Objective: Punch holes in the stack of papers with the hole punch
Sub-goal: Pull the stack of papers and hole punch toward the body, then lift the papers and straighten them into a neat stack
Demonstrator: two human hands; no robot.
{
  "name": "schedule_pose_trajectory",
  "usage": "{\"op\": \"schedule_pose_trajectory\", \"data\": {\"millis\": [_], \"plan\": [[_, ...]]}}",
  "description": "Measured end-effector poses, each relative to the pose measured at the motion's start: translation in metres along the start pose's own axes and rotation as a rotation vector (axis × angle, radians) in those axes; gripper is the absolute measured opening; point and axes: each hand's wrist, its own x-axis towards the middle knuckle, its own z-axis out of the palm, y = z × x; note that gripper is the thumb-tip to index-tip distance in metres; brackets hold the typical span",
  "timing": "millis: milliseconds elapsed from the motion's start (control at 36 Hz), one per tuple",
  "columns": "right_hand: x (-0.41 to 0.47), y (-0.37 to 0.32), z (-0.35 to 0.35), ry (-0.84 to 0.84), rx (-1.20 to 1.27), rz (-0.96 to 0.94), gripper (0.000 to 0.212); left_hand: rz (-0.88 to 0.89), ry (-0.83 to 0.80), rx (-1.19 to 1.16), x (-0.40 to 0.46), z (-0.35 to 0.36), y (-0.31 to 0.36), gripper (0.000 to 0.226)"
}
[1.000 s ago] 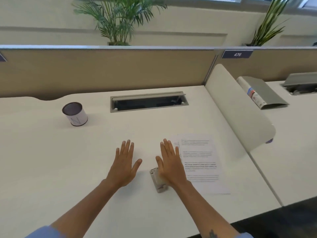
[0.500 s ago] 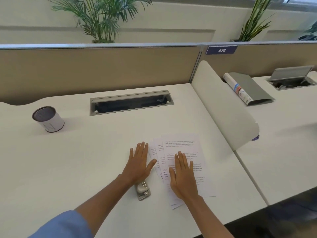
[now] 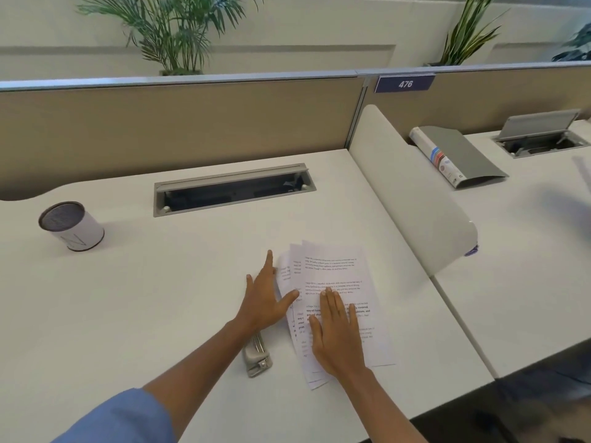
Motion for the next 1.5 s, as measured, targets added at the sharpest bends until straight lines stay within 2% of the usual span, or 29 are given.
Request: {"op": "schedule_pose_trajectory", "data": {"millis": [83, 222, 278, 361, 417, 750, 972, 1083, 1167, 1250, 1306, 1500], "plan": [[0.0, 0.001, 0.0, 0.011, 0.014, -0.005, 0.068, -0.042, 0.098, -0.028, -0.001, 0.004, 0.01, 0.117], [0.0, 0.003, 0.0, 0.006, 0.006, -0.013, 0.067, -0.2, 0.134, -0.32, -0.01, 0.014, 0.03, 0.108], [0.0, 0.004, -0.001, 0.004, 0.006, -0.012, 0.064, -0.247, 0.138, -0.416, -0.013, 0.019, 0.035, 0.094], [0.001, 0.005, -0.001, 0.006, 0.021, -0.008, 0.061, -0.325, 0.136, -0.478, -0.017, 0.026, 0.042, 0.054], [0.001, 0.005, -0.002, 0.01, 0.041, -0.003, 0.06, -0.36, 0.129, -0.474, -0.019, 0.029, 0.047, 0.044], [0.001, 0.003, -0.015, 0.044, 0.163, 0.033, 0.059, -0.359, 0.159, -0.419, -0.027, 0.035, 0.047, 0.05], [0.01, 0.003, -0.049, 0.229, 0.323, 0.31, 0.079, -0.303, 0.168, -0.549, -0.037, 0.011, 0.045, 0.053], [0.02, 0.003, -0.068, 0.204, 0.497, 0.439, 0.086, -0.232, 0.174, -0.551, -0.051, -0.018, 0.038, 0.054], [0.029, -0.005, -0.083, 0.123, 0.79, 0.474, 0.075, -0.213, 0.169, -0.604, -0.063, -0.044, 0.03, 0.053], [0.034, -0.02, -0.092, 0.011, 0.943, 0.441, 0.042, -0.21, 0.158, -0.664, -0.075, -0.071, 0.019, 0.053], [0.035, -0.035, -0.093, -0.054, 1.011, 0.41, 0.03, -0.197, 0.154, -0.655, -0.084, -0.09, 0.012, 0.053], [0.036, -0.107, -0.087, -0.195, 1.14, 0.303, 0.031, -0.164, 0.168, -0.653, -0.117, -0.151, -0.016, 0.055]]}}
